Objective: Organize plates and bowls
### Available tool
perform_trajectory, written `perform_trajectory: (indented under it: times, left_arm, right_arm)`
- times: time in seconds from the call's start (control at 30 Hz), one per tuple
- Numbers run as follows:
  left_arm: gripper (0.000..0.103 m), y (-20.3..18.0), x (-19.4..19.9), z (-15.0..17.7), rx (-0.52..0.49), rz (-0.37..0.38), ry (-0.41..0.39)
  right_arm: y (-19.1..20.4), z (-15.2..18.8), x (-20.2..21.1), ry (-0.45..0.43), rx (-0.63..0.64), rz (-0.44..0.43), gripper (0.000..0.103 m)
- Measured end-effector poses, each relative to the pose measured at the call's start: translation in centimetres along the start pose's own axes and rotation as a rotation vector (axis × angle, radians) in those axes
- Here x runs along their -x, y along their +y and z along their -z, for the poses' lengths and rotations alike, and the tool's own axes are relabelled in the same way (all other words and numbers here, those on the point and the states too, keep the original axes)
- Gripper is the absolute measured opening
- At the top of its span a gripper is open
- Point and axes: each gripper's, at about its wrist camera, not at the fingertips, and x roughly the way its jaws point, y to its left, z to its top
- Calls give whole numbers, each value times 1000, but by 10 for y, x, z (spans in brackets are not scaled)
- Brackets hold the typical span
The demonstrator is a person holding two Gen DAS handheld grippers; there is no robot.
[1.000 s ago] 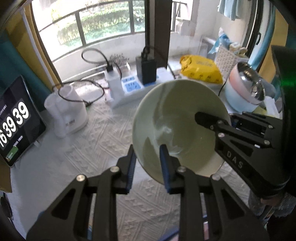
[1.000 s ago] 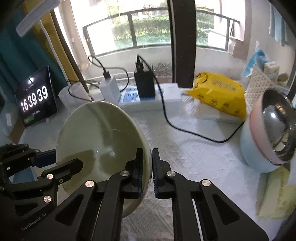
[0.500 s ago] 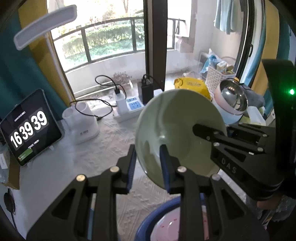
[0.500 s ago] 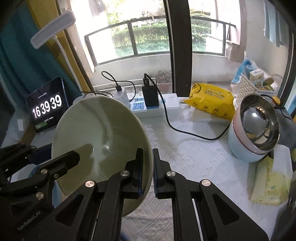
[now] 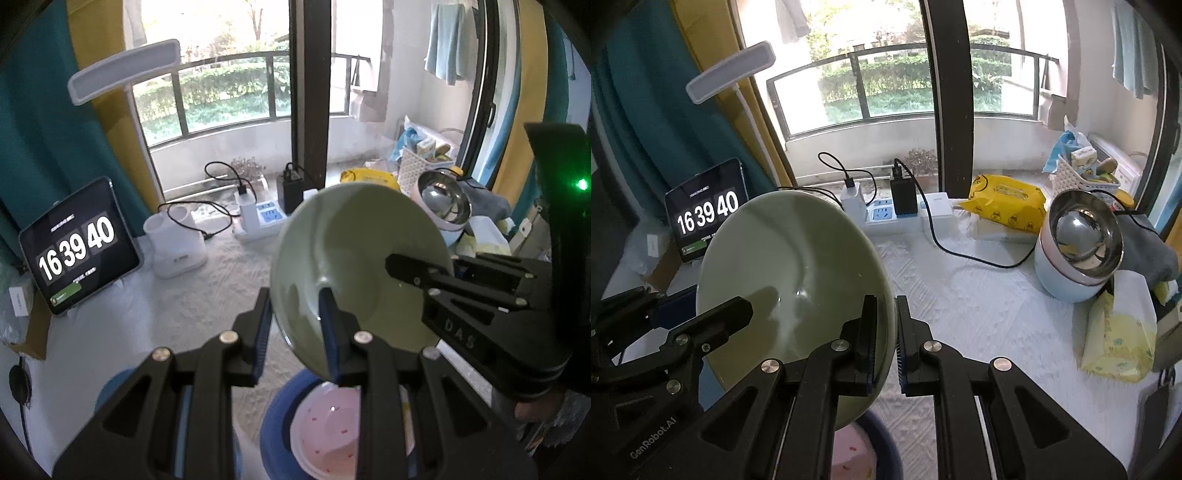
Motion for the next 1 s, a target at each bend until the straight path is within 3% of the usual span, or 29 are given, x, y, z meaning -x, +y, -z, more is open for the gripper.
perform_trajectory:
  times: [0.53,1.0]
  left_arm:
    - [26,0,32,40,26,25,-1]
    - [26,-2,36,70,46,40,32]
  right_arm:
    - [18,40,29,12,-12,-8,10]
    - [24,75,32,55,-27,-10,11]
